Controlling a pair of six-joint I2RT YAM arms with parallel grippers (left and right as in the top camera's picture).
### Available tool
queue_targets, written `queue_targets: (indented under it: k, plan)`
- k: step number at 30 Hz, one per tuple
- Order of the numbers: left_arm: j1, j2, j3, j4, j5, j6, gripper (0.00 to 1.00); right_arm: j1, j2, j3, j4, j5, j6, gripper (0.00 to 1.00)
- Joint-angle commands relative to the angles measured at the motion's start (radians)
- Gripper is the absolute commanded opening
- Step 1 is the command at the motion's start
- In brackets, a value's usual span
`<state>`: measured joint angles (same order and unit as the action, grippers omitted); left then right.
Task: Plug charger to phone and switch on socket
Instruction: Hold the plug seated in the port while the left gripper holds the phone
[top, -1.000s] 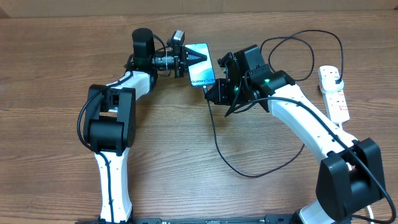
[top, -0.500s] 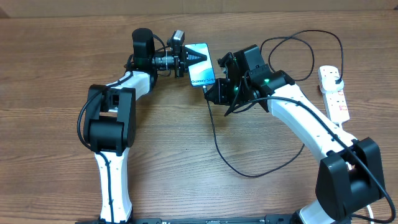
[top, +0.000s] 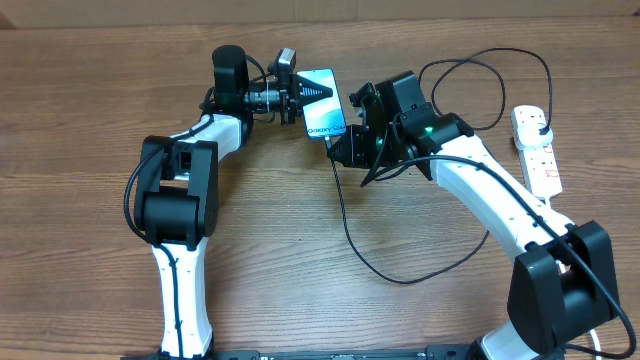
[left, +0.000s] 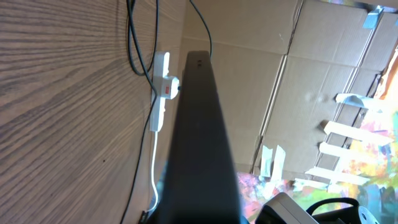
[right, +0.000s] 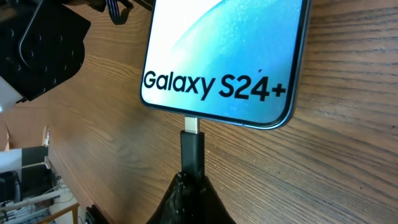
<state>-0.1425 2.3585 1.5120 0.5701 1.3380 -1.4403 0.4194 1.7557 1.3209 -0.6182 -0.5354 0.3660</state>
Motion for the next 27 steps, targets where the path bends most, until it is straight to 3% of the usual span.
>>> queue_targets:
  k: [1, 27]
  plan:
    - [-0.004, -0.008, 0.029, 0.011, 0.013, 0.013, 0.04, -0.004, 0.007, 0.001, 0.015, -0.007, 0.002, 0.04]
    - [-0.004, -0.008, 0.029, 0.011, 0.016, 0.013, 0.04, -0.004, 0.007, 0.001, 0.007, 0.037, 0.028, 0.04]
